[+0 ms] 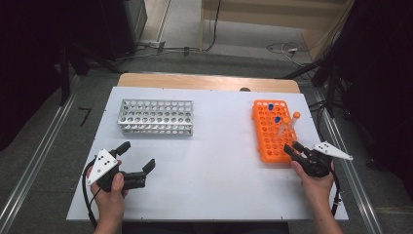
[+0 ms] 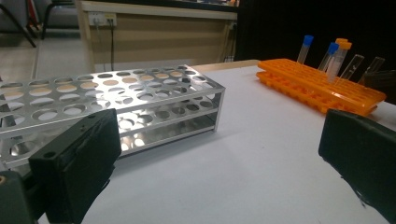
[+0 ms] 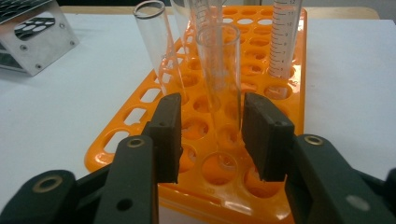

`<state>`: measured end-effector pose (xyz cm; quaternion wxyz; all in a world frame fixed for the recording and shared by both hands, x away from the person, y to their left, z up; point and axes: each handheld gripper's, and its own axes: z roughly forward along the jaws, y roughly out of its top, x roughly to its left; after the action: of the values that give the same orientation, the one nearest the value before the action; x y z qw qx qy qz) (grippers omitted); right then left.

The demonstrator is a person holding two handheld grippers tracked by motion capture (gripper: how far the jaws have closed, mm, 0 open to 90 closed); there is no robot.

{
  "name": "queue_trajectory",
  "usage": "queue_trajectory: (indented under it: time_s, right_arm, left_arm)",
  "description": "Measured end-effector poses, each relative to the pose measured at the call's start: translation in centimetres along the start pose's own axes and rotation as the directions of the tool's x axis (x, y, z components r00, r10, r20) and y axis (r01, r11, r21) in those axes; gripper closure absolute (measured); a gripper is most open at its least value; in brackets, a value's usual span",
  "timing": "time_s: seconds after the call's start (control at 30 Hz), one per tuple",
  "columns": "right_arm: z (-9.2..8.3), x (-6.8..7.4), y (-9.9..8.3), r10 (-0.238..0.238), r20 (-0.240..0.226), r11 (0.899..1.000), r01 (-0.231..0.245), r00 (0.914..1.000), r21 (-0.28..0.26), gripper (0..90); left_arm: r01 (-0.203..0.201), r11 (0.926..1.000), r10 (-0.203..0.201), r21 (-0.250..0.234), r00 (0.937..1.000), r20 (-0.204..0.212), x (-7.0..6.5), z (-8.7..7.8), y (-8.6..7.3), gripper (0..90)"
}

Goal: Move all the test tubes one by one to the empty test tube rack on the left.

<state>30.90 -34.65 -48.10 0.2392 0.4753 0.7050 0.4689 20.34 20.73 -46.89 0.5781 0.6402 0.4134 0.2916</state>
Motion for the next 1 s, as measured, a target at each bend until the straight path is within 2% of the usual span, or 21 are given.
queue_trajectory:
  time_s: [0.23,0.47,0.67,0.8,1.0]
  right_arm:
    - [0.51,0.07,-0.17,-0.021,0.03,1.0,0.021,0.9993,0.014,61.3]
    - [1.09,0.13,-0.36,-0.039,0.068,0.999,0.039,0.997,0.001,68.1]
    - [0.97,0.08,-0.81,-0.039,0.06,0.999,0.04,0.9974,-0.022,68.7]
    - [0.9,0.22,-0.95,-0.056,0.079,0.998,0.058,0.9953,-0.023,72.7]
    - [0.82,0.03,-0.93,-0.041,0.077,0.999,0.043,0.9962,-0.028,73.9]
  left_arm:
    - [-0.001,1.0,0.001,0.006,1.0,-0.001,-0.19,0.09,-0.03,0.0]
    - [0.004,1.0,-0.004,0.007,1.0,-0.002,-0.25,0.29,-0.03,0.0]
    - [0.004,0.9999,-0.004,0.011,1.0,0.002,-0.3,0.33,-0.1,0.0]
    - [0.007,0.9999,-0.007,0.009,1.0,0.005,-0.41,0.3,-0.07,0.0]
    - [0.014,0.9998,-0.014,0.013,0.9999,0.007,-0.53,0.36,0.13,0.0]
